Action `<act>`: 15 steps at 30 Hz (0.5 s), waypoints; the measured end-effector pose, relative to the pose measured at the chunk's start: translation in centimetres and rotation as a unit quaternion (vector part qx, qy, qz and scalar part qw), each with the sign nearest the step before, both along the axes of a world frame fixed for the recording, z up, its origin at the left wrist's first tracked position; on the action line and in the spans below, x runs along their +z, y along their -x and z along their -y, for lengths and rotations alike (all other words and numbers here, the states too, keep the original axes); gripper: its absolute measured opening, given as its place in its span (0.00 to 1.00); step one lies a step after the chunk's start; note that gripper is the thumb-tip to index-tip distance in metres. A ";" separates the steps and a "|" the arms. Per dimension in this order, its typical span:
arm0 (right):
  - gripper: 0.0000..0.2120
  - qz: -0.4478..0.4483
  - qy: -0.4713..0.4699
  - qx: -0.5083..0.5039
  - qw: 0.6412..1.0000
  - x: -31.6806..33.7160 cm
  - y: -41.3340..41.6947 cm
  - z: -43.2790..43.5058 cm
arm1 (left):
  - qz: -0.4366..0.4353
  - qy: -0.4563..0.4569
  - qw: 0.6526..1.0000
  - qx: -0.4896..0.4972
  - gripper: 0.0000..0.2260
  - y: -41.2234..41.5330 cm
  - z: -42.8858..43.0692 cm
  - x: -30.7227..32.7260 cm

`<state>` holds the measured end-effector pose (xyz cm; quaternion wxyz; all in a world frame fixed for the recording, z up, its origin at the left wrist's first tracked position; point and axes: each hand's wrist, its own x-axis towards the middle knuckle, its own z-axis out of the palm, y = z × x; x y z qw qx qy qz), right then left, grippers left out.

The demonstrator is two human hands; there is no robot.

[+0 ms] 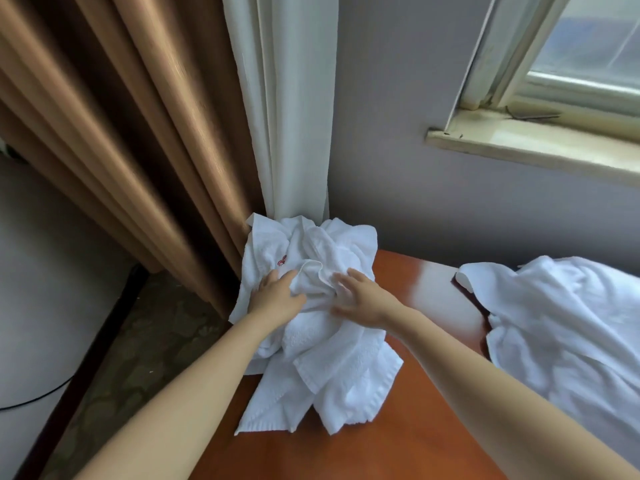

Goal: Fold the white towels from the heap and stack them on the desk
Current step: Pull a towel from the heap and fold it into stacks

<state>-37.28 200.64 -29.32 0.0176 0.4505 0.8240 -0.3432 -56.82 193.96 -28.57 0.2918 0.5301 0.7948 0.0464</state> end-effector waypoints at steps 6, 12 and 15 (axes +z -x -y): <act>0.33 0.054 -0.100 -0.022 0.993 4.2 -6.6 3.9 | -0.035 -0.048 0.995 -0.074 0.30 -7.3 1.8 3.4; 0.33 0.109 -0.163 -0.089 0.977 6.8 -16.5 7.5 | -0.051 -0.079 0.980 -0.173 0.32 -17.1 2.9 5.7; 0.32 0.131 -0.187 -0.125 0.965 7.9 -22.5 9.0 | -0.059 -0.094 0.968 -0.224 0.32 -22.6 2.9 6.5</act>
